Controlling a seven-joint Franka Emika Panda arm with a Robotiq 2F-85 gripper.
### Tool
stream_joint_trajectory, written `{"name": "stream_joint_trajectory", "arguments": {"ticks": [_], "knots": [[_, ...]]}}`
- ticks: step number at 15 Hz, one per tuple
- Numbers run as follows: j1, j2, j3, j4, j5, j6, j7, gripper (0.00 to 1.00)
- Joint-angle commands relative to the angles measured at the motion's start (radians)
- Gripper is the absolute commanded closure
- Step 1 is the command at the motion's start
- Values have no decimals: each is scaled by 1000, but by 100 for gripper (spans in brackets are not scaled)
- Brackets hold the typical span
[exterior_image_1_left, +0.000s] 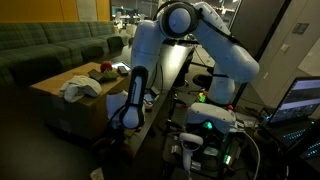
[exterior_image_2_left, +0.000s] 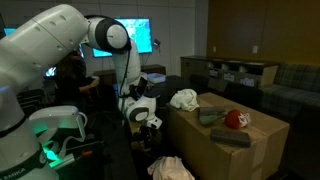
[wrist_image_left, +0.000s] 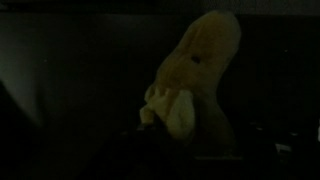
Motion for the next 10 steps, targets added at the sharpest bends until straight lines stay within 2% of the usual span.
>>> {"name": "stream_joint_trajectory", "arguments": {"ticks": [1,3,5,10], "knots": [[-12,-1,10,-12,34,26,-28,68],[-10,-13,6,-21,34,26,-26,83],[-6,-40,4,-44,31,21,-27,93],[-19,-163,25,-147,22,-30,-51,92]]}}
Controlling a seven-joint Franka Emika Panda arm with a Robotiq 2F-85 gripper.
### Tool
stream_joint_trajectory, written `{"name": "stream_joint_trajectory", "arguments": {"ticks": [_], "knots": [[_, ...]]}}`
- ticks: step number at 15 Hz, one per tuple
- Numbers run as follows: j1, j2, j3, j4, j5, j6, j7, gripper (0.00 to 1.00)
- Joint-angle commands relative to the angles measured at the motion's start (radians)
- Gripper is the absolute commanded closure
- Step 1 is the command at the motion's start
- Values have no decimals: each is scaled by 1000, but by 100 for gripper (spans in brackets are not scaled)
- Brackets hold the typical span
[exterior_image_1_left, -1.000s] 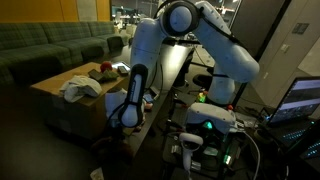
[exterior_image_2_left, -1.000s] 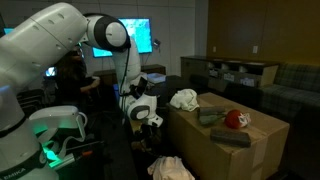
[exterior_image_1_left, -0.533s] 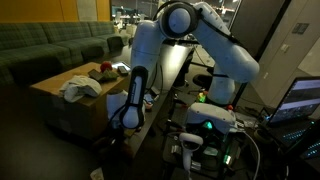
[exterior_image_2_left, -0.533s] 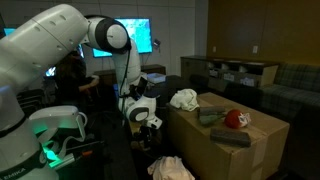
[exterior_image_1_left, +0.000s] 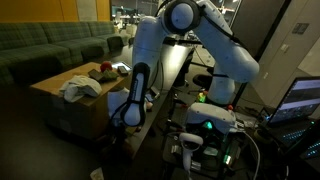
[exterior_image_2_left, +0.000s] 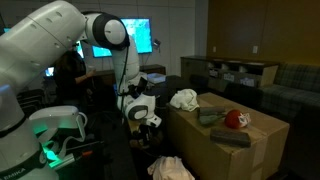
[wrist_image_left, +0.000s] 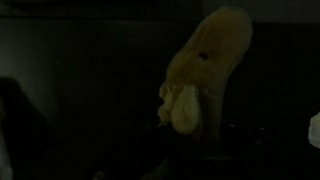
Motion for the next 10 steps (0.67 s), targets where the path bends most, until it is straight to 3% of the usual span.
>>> {"name": "stream_joint_trajectory", "arguments": {"ticks": [1,6,10], "knots": [[-22,-153,32,-130,19,-51,-48,92],[-39,-385,60,-278,21,-193,-72,92],[-49,-599,44,-360,15,-349,-76,92]]}}
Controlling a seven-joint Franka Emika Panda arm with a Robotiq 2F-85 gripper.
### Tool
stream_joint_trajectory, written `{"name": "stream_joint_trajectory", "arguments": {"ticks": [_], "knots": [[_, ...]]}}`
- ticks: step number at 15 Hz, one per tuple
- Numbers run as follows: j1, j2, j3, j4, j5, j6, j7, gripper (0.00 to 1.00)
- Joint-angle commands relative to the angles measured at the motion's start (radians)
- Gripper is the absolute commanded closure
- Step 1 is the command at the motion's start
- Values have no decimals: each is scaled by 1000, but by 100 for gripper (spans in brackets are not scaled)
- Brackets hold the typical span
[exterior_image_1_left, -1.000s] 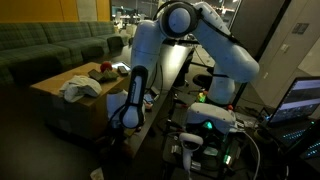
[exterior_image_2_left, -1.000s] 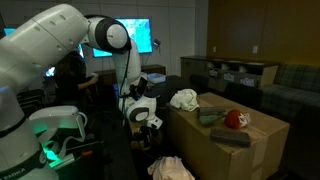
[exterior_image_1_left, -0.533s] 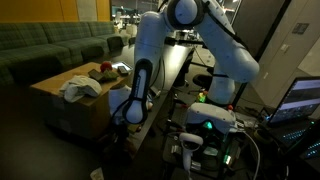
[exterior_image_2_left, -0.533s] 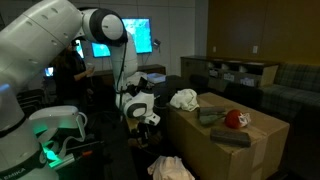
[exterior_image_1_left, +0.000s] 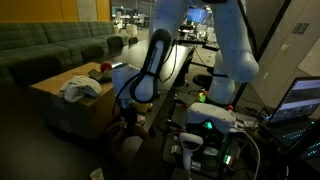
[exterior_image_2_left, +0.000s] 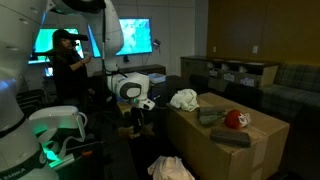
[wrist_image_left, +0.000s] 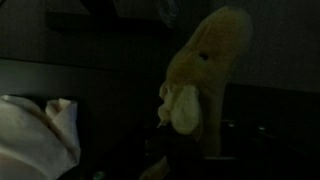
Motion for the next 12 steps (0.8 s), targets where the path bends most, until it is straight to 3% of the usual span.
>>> {"name": "stream_joint_trajectory", "arguments": {"ticks": [1,7,12], "knots": [[-31,-252,-3,-110,14,-142,-31,92],[-87,-511,-52,-77,-8,-387,-62,92],[-136,-600,-90,13,-74,-465,-66,92]]}}
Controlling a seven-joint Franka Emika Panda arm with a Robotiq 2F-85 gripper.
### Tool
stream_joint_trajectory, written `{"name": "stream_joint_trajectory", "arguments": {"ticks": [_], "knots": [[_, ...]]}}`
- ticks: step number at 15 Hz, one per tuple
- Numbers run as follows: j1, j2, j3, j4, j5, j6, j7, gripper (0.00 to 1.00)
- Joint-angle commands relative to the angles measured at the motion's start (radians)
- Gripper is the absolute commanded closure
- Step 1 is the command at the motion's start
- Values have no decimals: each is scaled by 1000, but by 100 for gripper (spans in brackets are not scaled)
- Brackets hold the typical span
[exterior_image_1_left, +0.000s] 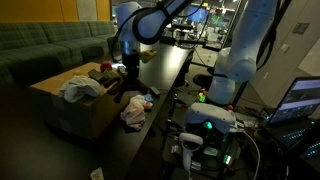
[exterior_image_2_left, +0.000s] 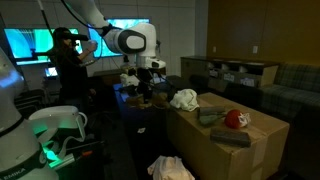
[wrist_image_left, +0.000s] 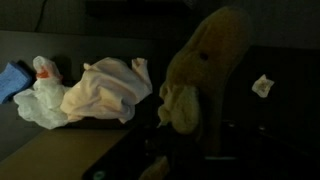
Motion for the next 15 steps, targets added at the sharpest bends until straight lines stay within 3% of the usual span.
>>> {"name": "stream_joint_trajectory", "arguments": {"ticks": [1,6,15], "knots": [[-35,-48,-16,76,-52,-43,-7,92],[-60,50,-21,253,-88,-12,18,92],[-25,427,-47,663,-117,-5,73,92]]}}
